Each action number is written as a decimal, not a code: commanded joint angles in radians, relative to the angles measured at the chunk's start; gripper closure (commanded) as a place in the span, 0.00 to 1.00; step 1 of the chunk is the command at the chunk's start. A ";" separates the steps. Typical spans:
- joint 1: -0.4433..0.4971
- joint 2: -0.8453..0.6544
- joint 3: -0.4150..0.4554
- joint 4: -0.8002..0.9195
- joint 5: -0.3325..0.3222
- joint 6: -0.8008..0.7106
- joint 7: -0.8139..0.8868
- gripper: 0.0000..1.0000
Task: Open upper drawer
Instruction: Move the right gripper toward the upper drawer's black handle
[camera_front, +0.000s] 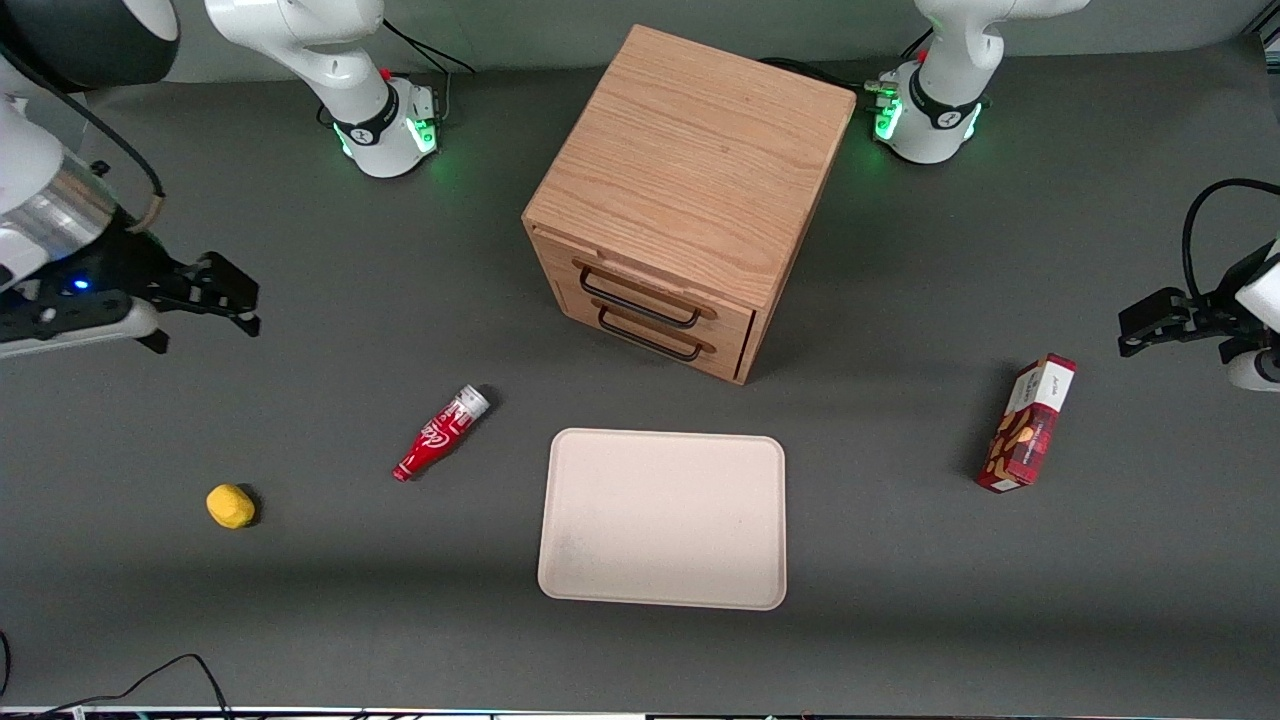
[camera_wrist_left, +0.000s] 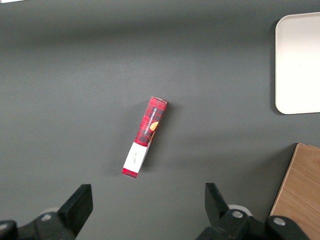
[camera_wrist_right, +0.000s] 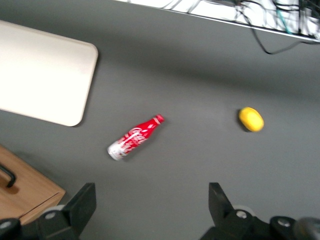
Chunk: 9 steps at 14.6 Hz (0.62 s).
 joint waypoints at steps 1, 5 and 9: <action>0.101 0.101 0.012 0.140 -0.030 -0.051 0.028 0.00; 0.305 0.157 -0.001 0.188 -0.109 -0.051 0.034 0.00; 0.407 0.222 0.010 0.229 -0.100 -0.048 0.025 0.00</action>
